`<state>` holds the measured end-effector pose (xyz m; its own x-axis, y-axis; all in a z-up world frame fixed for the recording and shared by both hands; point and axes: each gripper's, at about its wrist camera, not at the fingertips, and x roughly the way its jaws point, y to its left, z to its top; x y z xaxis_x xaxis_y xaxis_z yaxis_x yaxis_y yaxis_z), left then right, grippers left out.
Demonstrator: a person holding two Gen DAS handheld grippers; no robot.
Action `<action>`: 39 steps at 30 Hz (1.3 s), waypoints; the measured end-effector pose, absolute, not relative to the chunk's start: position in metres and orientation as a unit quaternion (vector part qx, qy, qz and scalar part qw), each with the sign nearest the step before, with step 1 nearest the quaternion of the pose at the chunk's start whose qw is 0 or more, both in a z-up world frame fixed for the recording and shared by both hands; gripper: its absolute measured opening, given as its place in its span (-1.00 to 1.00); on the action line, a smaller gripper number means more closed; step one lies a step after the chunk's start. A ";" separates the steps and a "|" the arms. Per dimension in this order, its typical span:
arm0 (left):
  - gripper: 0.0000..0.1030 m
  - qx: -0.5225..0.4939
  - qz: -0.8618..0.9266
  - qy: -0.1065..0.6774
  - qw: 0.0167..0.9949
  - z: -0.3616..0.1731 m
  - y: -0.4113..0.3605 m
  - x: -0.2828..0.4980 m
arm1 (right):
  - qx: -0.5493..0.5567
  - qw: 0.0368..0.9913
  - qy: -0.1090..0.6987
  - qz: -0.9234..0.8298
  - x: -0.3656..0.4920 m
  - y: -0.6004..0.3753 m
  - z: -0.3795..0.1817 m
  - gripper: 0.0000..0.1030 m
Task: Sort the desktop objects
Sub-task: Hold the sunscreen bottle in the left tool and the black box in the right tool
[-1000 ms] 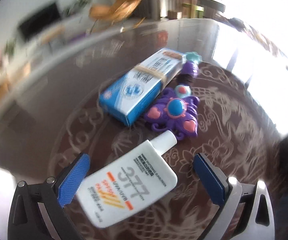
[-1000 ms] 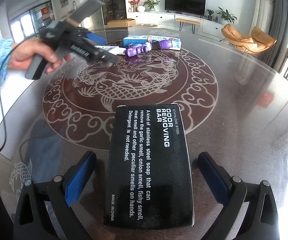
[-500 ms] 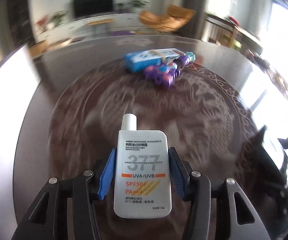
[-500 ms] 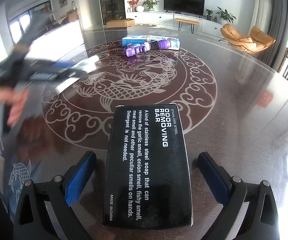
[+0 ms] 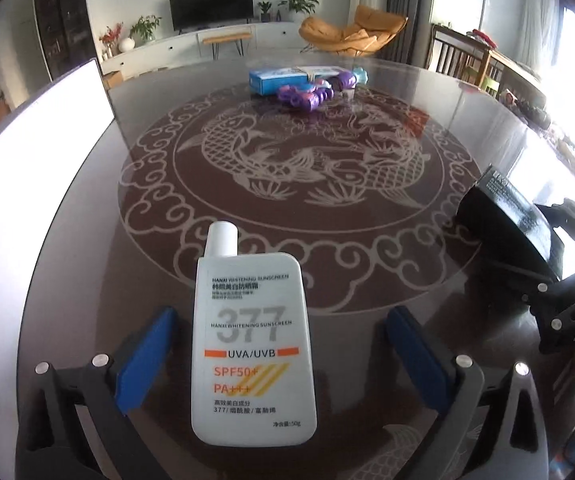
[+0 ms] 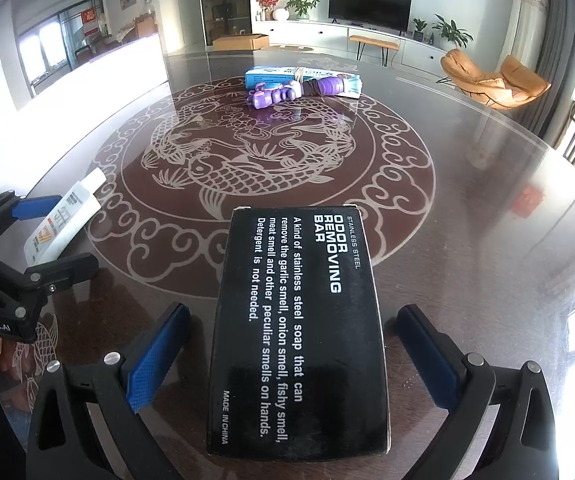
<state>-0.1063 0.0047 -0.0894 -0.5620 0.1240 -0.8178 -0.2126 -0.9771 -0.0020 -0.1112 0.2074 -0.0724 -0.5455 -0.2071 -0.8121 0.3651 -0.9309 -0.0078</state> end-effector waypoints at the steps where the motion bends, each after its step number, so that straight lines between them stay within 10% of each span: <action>1: 1.00 -0.458 0.882 0.049 0.095 -0.092 0.005 -0.108 | 0.448 0.164 0.088 -0.875 -0.111 0.207 -0.072 1.00; 39: 1.00 -0.456 0.884 0.047 0.095 -0.087 0.005 -0.099 | 0.448 0.163 0.088 -0.875 -0.111 0.207 -0.073 1.00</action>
<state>-0.0985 0.0047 -0.0873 -0.5657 0.1249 -0.8151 -0.2103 -0.9776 -0.0038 -0.1113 0.2075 -0.0725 -0.5455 -0.2068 -0.8122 0.3649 -0.9310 -0.0081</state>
